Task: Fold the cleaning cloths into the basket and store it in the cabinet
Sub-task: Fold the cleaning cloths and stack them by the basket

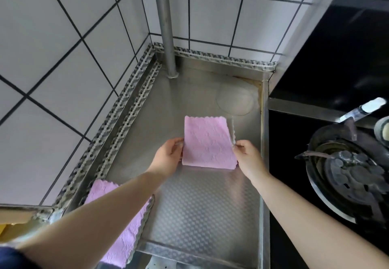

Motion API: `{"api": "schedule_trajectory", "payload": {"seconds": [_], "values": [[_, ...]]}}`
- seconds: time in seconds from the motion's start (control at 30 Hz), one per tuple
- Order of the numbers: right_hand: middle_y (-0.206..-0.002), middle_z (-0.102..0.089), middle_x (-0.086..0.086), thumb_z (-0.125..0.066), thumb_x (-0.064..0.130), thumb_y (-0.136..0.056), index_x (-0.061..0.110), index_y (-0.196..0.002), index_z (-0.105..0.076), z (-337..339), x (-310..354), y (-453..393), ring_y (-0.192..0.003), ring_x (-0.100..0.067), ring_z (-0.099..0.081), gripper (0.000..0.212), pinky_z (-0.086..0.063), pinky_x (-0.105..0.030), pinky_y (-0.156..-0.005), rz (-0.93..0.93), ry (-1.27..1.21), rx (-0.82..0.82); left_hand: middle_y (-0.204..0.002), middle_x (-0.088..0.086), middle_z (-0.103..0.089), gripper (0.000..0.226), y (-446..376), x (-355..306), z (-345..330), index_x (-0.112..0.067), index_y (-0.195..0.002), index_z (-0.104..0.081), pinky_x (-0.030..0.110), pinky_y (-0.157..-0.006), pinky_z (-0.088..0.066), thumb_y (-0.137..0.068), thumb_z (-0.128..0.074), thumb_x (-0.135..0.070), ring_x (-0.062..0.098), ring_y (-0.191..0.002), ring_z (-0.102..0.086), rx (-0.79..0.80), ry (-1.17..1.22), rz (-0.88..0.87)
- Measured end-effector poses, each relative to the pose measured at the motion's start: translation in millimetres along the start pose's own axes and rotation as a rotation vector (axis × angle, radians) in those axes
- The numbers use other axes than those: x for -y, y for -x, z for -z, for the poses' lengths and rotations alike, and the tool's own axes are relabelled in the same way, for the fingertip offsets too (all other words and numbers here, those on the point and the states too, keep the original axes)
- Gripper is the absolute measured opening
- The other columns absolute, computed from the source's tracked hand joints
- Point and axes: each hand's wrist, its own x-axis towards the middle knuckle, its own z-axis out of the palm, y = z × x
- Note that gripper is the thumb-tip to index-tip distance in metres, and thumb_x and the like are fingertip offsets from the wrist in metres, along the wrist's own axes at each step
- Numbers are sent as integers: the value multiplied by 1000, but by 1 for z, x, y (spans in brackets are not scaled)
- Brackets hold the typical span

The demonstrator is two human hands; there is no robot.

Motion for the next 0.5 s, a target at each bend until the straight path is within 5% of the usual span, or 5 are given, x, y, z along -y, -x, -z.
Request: {"api": "schedule_trajectory", "payload": {"seconds": [0.07,0.23,0.4,0.5], "values": [[-119,-62,-6,-52,19,-94,10,-122,-54,-4,0,-6,-105,-24,-59,29,-43,-30,-81,-29,41,-37,-93,2,-65,52,-5,-2,-6,-17,-132,-46,36,-84,-52,-86,-55,-39,21,-85,-62,-23,-39,57],[-94,-62,3,-49,19,-95,27,-140,-39,-5,-6,-5,-76,-16,-57,47,-35,-23,-56,30,212,35,-97,3,-66,49,-6,-2,-16,-27,-138,-41,23,-68,-39,-91,-54,-22,22,-83,-59,20,-296,-9],[-114,-67,2,-47,8,-93,25,-125,-60,-5,-15,1,-96,-17,-62,39,-45,-27,-83,229,330,13,-103,0,-68,37,-3,-2,-14,-25,-126,-59,16,-78,-40,-90,-55,-15,20,-95,-62,20,-469,-97],[-117,-65,-1,-49,4,-91,19,-119,-65,-6,-18,4,-96,-16,-61,35,-40,-18,-84,310,343,-1,-108,1,-67,35,0,1,-13,-25,-125,-60,18,-80,-41,-91,-54,-16,18,-96,-61,25,-483,-104]]}}
